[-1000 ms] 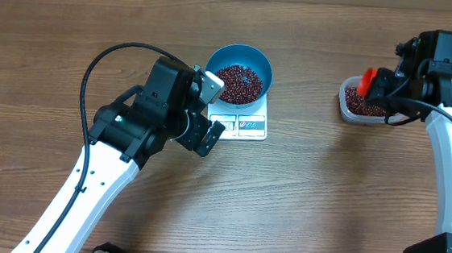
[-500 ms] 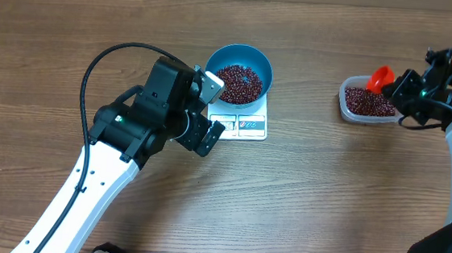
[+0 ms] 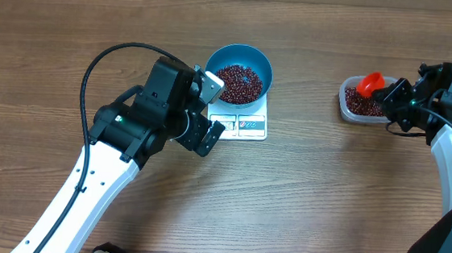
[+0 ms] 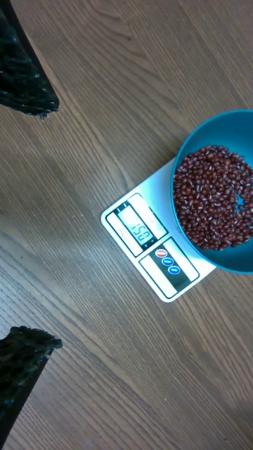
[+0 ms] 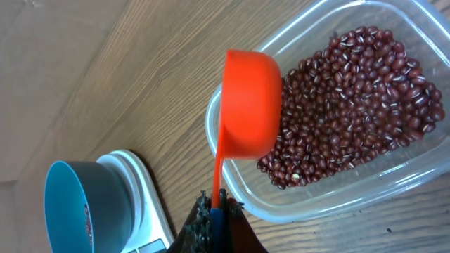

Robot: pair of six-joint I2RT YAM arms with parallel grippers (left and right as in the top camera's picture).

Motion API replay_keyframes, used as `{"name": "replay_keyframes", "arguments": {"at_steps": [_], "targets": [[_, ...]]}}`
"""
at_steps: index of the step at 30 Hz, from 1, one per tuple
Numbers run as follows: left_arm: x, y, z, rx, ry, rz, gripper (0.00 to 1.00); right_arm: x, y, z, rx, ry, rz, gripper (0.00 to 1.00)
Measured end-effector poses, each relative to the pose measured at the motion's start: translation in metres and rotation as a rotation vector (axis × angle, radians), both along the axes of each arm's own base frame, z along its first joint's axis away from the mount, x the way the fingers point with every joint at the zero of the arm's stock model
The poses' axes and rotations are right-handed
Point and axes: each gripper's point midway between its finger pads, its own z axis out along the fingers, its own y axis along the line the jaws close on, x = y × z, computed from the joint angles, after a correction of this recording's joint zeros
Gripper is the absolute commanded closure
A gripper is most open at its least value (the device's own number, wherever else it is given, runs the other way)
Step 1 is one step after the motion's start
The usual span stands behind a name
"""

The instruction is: Scoop item into bowl and weigh 150g on scale

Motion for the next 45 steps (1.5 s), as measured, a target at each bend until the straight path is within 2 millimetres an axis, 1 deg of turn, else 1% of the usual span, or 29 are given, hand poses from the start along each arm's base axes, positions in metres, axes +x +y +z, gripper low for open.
{"name": "replay_keyframes", "arguments": {"at_steps": [2, 4, 11, 12, 13, 14, 15, 16, 17, 25, 27, 30, 34, 37, 42, 43, 45], "targets": [[0.000, 0.000, 0.000, 0.000, 0.000, 0.000, 0.00, 0.003, -0.001, -0.002, 0.013, -0.012, -0.024, 0.96], [0.000, 0.000, 0.000, 0.000, 0.000, 0.000, 0.00, 0.002, -0.001, -0.007, 0.031, 0.000, -0.050, 0.97], [0.000, 0.000, 0.000, 0.000, 0.000, 0.000, 0.00, -0.013, 0.000, -0.023, 0.106, 0.106, -0.150, 0.96], [0.000, 0.000, 0.000, 0.000, 0.000, 0.000, 0.00, -0.016, 0.000, -0.025, 0.113, 0.122, -0.162, 0.95], [0.000, 0.000, 0.000, 0.000, 0.000, 0.000, 0.00, -0.019, 0.001, -0.028, 0.122, 0.144, -0.177, 0.83], [0.000, 0.000, 0.000, 0.000, 0.000, 0.000, 0.00, -0.021, 0.001, -0.029, 0.128, 0.159, -0.187, 0.74], [0.000, 0.000, 0.000, 0.000, 0.000, 0.000, 0.00, -0.025, 0.001, -0.031, 0.136, 0.180, -0.203, 0.63], [0.000, 0.000, 0.000, 0.000, 0.000, 0.000, 0.00, -0.026, 0.001, -0.033, 0.139, 0.192, -0.209, 0.55], [0.000, 0.000, 0.000, 0.000, 0.000, 0.000, 0.00, -0.029, 0.002, -0.034, 0.141, 0.205, -0.213, 0.51], [0.000, 0.000, 0.000, 0.000, 0.000, 0.000, 0.00, -0.048, 0.005, -0.044, 0.156, 0.301, -0.237, 0.35], [0.000, 0.000, 0.000, 0.000, 0.000, 0.000, 0.00, -0.052, 0.006, -0.046, 0.157, 0.325, -0.243, 0.29], [0.000, 0.000, 0.000, 0.000, 0.000, 0.000, 0.01, -0.062, 0.005, -0.051, 0.143, 0.371, -0.257, 0.18], [0.000, 0.000, 0.000, 0.000, 0.000, 0.000, 0.00, -0.074, 0.000, -0.057, 0.106, 0.423, -0.281, 0.08], [0.000, 0.000, 0.000, 0.000, 0.000, 0.000, 0.01, -0.077, -0.004, -0.059, 0.080, 0.436, -0.289, 0.01], [0.000, 0.000, 0.000, 0.000, 0.000, 0.000, 0.00, -0.083, -0.006, -0.059, 0.038, 0.452, -0.246, 0.00], [0.000, 0.000, 0.000, 0.000, 0.000, 0.000, 0.00, -0.084, -0.006, -0.057, 0.028, 0.455, -0.230, 0.00], [0.000, 0.000, 0.000, 0.000, -0.001, 0.000, 0.00, -0.083, -0.007, -0.047, 0.005, 0.447, -0.192, 0.00]]}}
